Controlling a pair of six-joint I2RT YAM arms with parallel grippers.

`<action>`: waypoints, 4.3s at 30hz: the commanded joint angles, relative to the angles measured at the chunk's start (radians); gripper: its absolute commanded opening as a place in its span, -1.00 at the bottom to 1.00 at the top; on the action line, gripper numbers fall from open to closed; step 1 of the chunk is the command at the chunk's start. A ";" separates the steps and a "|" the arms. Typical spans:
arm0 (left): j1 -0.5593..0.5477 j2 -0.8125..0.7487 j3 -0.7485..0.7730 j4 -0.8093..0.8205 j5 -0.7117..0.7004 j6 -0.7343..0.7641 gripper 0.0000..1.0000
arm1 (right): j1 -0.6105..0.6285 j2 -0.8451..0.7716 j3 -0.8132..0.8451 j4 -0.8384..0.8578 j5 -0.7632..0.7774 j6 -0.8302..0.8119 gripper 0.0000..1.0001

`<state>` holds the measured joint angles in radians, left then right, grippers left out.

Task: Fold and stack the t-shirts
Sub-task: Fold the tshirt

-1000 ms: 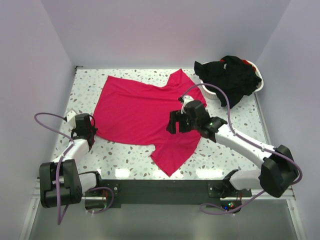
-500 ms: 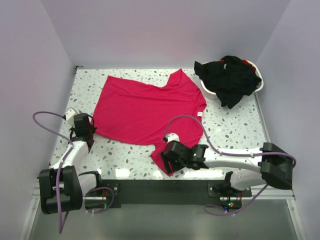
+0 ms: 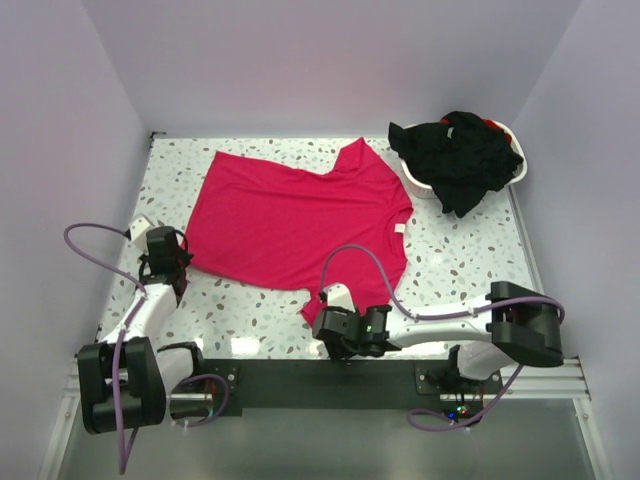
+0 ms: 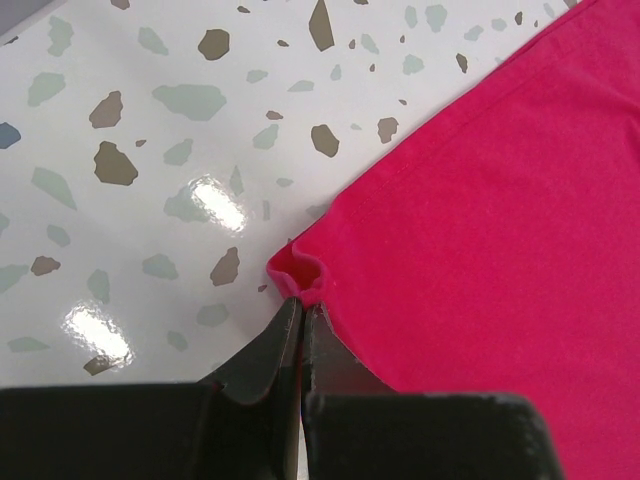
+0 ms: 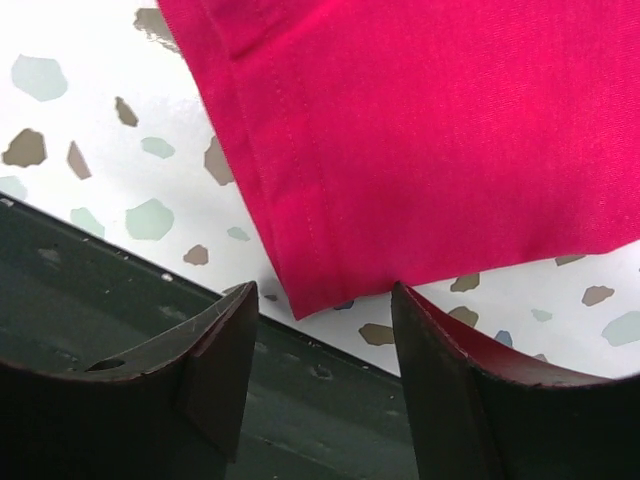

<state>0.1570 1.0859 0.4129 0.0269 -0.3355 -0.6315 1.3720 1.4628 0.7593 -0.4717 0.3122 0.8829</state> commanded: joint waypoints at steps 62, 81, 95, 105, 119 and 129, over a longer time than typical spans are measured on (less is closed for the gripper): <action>-0.005 0.086 0.130 0.159 0.167 0.046 -1.00 | -0.366 -0.067 0.339 -0.167 0.346 -0.286 -1.00; -0.050 0.413 0.405 0.189 0.130 0.069 -1.00 | -0.706 0.178 0.586 -0.081 0.214 -0.479 -1.00; -0.063 0.595 0.584 0.145 0.098 0.073 -1.00 | -0.791 0.372 0.747 -0.104 0.186 -0.522 -1.00; -0.065 0.620 0.630 0.103 0.055 0.088 0.18 | -0.856 0.507 0.899 -0.131 0.165 -0.555 -0.26; -0.198 0.604 0.563 0.268 0.274 0.191 1.00 | -0.855 0.357 0.620 0.076 -0.244 -0.536 0.69; -0.198 0.661 0.589 0.269 0.328 0.177 1.00 | -0.789 0.320 0.473 0.136 -0.278 -0.502 0.61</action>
<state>-0.0463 1.7493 0.9833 0.2317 -0.0406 -0.4671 0.5755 1.8366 1.2358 -0.3985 0.0563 0.3630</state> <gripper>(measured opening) 0.997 0.810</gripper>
